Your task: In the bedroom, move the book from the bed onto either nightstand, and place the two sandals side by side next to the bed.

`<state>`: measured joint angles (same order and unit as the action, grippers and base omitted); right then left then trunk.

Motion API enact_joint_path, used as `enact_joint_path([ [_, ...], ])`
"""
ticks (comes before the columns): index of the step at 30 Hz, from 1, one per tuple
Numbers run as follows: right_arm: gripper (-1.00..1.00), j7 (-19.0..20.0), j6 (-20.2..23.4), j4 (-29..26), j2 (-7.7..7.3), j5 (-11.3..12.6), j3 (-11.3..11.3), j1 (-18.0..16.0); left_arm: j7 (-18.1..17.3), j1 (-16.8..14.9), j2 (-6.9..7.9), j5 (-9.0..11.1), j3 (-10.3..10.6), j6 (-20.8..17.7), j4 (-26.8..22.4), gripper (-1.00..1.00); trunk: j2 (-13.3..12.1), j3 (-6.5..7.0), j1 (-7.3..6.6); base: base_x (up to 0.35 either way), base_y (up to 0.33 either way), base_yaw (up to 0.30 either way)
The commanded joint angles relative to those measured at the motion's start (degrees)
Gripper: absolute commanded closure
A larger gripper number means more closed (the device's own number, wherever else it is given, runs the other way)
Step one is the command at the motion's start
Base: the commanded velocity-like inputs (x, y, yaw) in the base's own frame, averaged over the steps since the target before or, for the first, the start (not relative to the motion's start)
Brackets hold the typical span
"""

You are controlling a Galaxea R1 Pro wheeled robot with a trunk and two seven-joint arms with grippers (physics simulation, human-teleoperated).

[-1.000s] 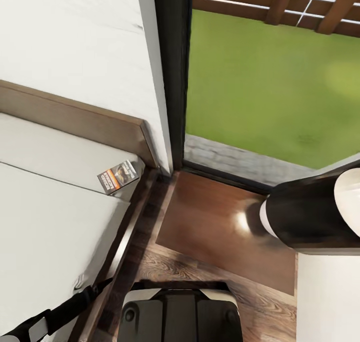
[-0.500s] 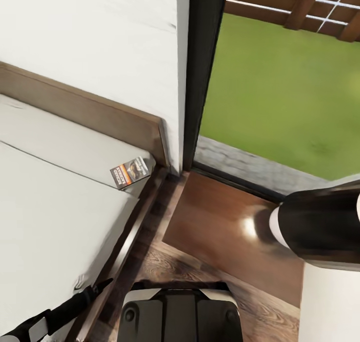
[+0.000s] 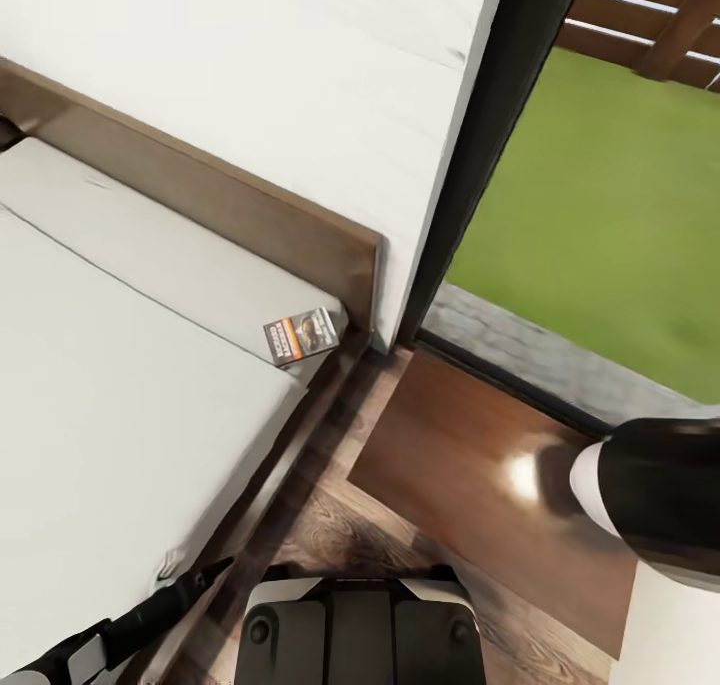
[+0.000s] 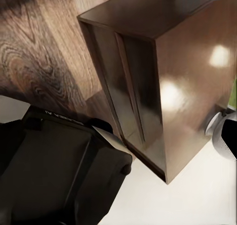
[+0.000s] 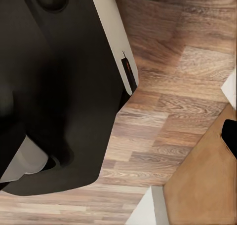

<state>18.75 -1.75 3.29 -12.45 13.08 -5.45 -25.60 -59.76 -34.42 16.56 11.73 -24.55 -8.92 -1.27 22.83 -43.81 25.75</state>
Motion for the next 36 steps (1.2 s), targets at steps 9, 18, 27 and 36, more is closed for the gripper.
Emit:
enact_joint_path([
  [9,-1.00,0.32,-0.18,0.25,-0.03,0.19,-0.44,-0.06,-0.18,-0.04,-0.03,0.57,0.29,-0.65,0.04,-1.00,0.09,-0.06,0.03,0.000,0.000,0.145],
  [18,-1.00,0.32,-0.18,0.25,-0.03,0.19,-0.44,-0.06,-0.25,-0.04,-0.03,0.57,0.29,-0.66,0.04,-1.00,0.09,-0.06,0.03,0.000,0.000,0.269],
  [27,-1.00,0.32,-0.18,0.28,-0.03,0.19,-0.44,-0.06,-0.30,-0.04,-0.03,0.57,0.29,-0.66,0.04,-1.00,0.09,-0.06,0.03,0.000,0.000,0.288],
  [36,-1.00,0.32,-0.18,0.25,-0.03,0.19,-0.44,-0.06,-0.36,-0.04,-0.03,0.51,0.29,-0.66,0.04,-1.00,0.09,-0.06,0.03,0.000,0.000,0.177],
])
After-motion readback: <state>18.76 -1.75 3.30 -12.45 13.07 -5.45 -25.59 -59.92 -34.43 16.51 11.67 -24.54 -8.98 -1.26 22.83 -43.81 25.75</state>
